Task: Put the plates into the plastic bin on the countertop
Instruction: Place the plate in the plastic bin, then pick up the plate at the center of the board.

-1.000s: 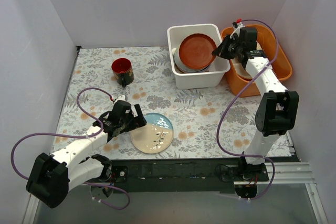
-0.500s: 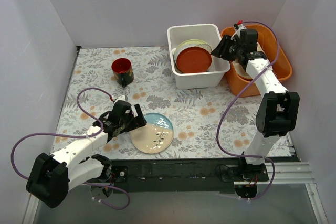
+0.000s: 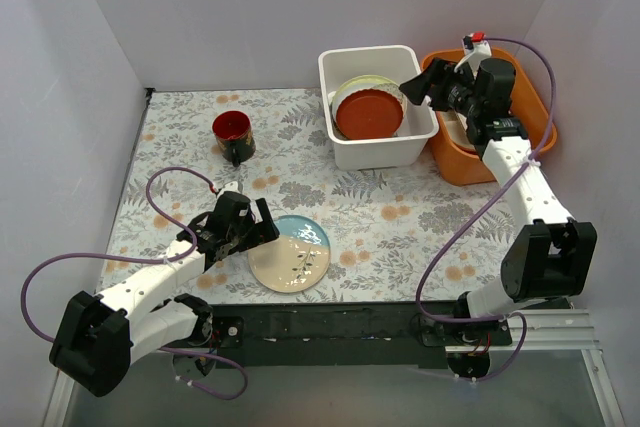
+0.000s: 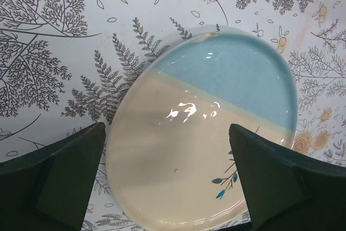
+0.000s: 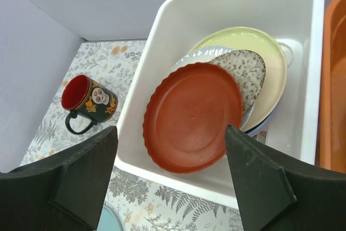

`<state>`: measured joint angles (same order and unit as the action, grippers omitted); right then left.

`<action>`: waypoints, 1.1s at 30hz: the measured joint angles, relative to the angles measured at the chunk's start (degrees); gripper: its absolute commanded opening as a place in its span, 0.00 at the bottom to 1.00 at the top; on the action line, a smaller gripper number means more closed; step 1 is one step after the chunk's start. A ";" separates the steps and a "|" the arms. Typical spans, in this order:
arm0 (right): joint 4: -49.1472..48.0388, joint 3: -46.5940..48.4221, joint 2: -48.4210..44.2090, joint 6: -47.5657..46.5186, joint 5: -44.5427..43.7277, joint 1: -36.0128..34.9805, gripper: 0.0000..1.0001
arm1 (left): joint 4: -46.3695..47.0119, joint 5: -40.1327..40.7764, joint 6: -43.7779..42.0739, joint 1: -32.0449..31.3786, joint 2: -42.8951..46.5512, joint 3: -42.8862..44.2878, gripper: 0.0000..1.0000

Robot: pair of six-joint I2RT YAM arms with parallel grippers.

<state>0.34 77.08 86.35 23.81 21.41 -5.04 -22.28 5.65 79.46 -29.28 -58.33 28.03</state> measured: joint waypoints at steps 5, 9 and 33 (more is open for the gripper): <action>-0.61 0.00 -0.72 -0.11 1.18 -1.40 0.86 | -0.09 0.44 0.48 -0.09 0.00 0.00 0.98; 1.81 0.09 -0.70 -1.25 1.44 -4.52 0.86 | -0.59 1.16 1.44 -0.11 0.04 0.00 0.98; 5.64 -27.26 -3.17 -5.14 1.07 -20.81 0.82 | -4.07 5.35 5.01 -1.25 -7.37 2.32 0.97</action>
<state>5.98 49.82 83.18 18.68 22.48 -25.85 -26.35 11.00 84.47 -30.52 -65.69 30.35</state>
